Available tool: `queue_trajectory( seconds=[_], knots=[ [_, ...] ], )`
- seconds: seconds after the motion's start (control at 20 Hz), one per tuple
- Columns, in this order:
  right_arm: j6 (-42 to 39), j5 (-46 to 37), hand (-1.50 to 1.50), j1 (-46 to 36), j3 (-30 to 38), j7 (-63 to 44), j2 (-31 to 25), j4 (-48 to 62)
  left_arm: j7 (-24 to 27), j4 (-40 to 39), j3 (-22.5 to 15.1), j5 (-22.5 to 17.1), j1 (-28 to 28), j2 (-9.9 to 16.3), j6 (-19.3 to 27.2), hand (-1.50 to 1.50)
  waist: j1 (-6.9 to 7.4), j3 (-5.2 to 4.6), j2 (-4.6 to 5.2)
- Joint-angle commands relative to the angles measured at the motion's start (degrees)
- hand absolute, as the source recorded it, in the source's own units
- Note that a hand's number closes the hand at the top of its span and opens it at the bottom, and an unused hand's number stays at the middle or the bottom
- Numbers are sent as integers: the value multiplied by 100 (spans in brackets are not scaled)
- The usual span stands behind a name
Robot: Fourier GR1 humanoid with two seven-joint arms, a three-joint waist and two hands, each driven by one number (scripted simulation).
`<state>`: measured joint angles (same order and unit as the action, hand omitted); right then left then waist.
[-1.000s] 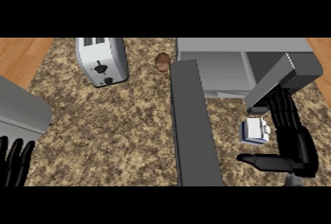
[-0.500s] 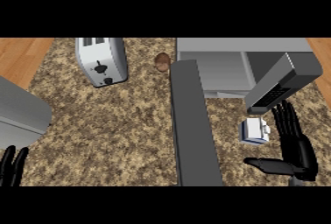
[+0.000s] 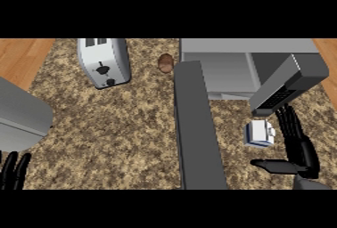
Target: Pick up the milk, place it into the microwave and close the microwave
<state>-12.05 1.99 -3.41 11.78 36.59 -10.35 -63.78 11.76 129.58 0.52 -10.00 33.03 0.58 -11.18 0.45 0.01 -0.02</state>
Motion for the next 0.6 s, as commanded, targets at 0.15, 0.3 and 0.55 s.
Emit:
queue_trajectory(
  seconds=[0.15, 0.3, 0.55],
  knots=[
    [180, -119, -150, -451, -17, 299, 79, 569, -272, -61, -18, 82, -372, -55, 152, -150, -20, 0, 1],
    [61, -142, -150, -750, 196, 796, -167, 1544, -371, 11, 103, -39, -377, -36, 106, -150, -9, 1, 5],
    [920, -432, -150, -965, 318, 775, -194, 1999, -70, 212, -295, 220, 82, -57, 211, -150, -3, 1, 1]
  ],
)
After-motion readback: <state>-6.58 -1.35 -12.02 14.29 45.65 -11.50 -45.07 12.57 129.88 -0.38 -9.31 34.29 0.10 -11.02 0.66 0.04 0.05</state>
